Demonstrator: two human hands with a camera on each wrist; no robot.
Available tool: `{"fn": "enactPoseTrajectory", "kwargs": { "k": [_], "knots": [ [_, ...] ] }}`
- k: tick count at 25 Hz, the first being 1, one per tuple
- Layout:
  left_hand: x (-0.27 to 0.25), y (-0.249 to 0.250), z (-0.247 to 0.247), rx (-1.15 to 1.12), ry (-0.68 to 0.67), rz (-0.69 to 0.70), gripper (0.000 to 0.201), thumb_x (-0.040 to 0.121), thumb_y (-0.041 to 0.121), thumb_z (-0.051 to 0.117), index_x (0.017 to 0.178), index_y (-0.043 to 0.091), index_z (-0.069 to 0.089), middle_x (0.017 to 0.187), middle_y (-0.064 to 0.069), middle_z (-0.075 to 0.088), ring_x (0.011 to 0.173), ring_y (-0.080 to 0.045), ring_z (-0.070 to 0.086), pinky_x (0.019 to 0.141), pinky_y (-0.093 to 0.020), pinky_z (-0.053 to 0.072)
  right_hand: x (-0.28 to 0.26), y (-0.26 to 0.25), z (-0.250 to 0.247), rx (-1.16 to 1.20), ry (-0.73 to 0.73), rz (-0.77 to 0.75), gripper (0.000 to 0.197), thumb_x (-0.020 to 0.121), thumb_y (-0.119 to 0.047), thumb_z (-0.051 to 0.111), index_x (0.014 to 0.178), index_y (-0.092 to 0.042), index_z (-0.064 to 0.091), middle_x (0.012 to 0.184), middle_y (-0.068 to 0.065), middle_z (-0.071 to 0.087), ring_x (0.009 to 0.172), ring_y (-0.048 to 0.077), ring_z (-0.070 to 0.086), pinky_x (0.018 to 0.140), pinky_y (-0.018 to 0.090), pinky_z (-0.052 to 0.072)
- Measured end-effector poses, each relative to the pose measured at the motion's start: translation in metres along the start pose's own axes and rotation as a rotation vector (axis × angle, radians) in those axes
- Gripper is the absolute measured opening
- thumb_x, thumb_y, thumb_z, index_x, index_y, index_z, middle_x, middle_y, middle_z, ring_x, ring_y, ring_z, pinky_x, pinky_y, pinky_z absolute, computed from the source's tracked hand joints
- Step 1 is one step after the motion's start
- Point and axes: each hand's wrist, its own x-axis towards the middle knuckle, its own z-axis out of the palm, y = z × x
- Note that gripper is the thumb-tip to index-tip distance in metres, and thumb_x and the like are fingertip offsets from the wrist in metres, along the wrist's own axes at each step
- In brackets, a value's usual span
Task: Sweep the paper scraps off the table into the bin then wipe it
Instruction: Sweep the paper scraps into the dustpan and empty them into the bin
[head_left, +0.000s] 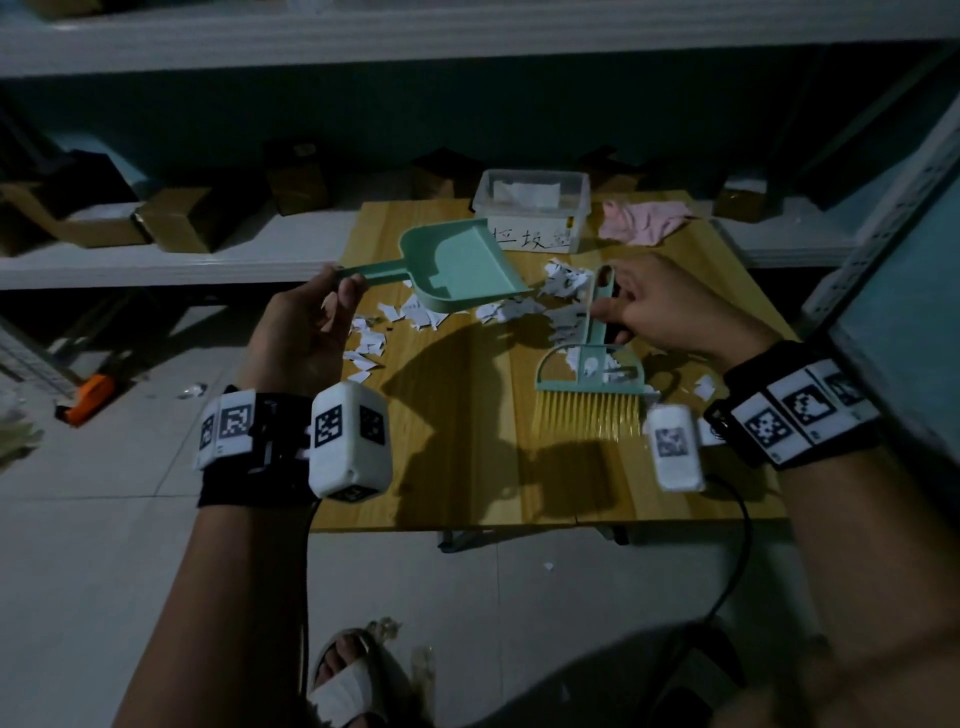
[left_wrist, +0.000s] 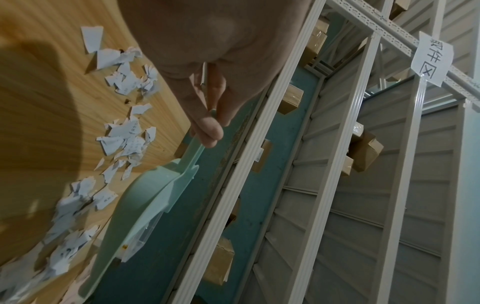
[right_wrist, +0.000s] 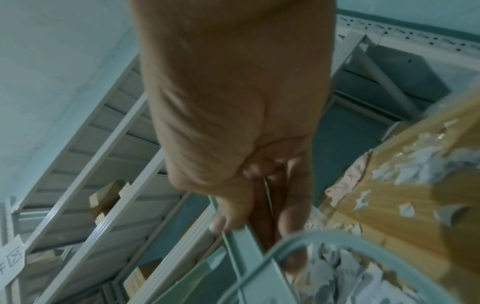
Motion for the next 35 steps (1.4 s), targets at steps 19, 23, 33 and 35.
{"fn": "enactPoseTrajectory", "kwargs": {
  "k": [19, 23, 33, 35],
  "knots": [
    [-0.006, -0.017, 0.016, -0.056, -0.032, -0.051, 0.024, 0.093, 0.008, 0.061, 0.115, -0.002, 0.063, 0.093, -0.018, 0.070, 0.069, -0.010, 0.069, 0.067, -0.014, 0.058, -0.025, 0.002, -0.044, 0.070, 0.265, -0.138, 0.015, 0.094, -0.004, 0.060, 0.096, -0.018, 0.066, 0.101, 0.005, 0.068, 0.081, 0.007, 0.068, 0.069, 0.019, 0.058],
    [-0.011, -0.027, 0.027, -0.028, -0.028, -0.103, 0.019, 0.094, 0.011, 0.061, 0.106, -0.004, 0.064, 0.091, -0.014, 0.068, 0.063, -0.008, 0.067, 0.059, -0.013, 0.056, -0.050, 0.010, -0.067, 0.083, 0.181, -0.123, 0.017, 0.088, -0.001, 0.066, 0.105, 0.003, 0.069, 0.096, 0.013, 0.071, 0.071, -0.001, 0.068, 0.068, 0.016, 0.058],
    [-0.016, -0.038, 0.033, 0.109, -0.064, -0.132, 0.014, 0.064, 0.008, 0.067, 0.053, 0.001, 0.074, 0.092, -0.012, 0.065, 0.060, -0.006, 0.068, 0.070, -0.010, 0.056, -0.085, 0.021, -0.106, 0.068, -0.170, -0.060, 0.013, 0.084, 0.002, 0.064, 0.092, -0.007, 0.071, 0.087, 0.006, 0.076, 0.082, 0.017, 0.073, 0.077, 0.027, 0.060],
    [-0.013, -0.039, 0.033, 0.083, -0.059, -0.143, 0.013, 0.068, 0.008, 0.068, 0.061, 0.000, 0.075, 0.093, -0.011, 0.066, 0.062, -0.008, 0.069, 0.071, -0.011, 0.056, -0.084, 0.022, -0.103, 0.042, -0.173, -0.052, 0.015, 0.085, 0.003, 0.064, 0.090, -0.009, 0.071, 0.086, 0.004, 0.076, 0.080, 0.014, 0.073, 0.077, 0.025, 0.060]
  ]
}}
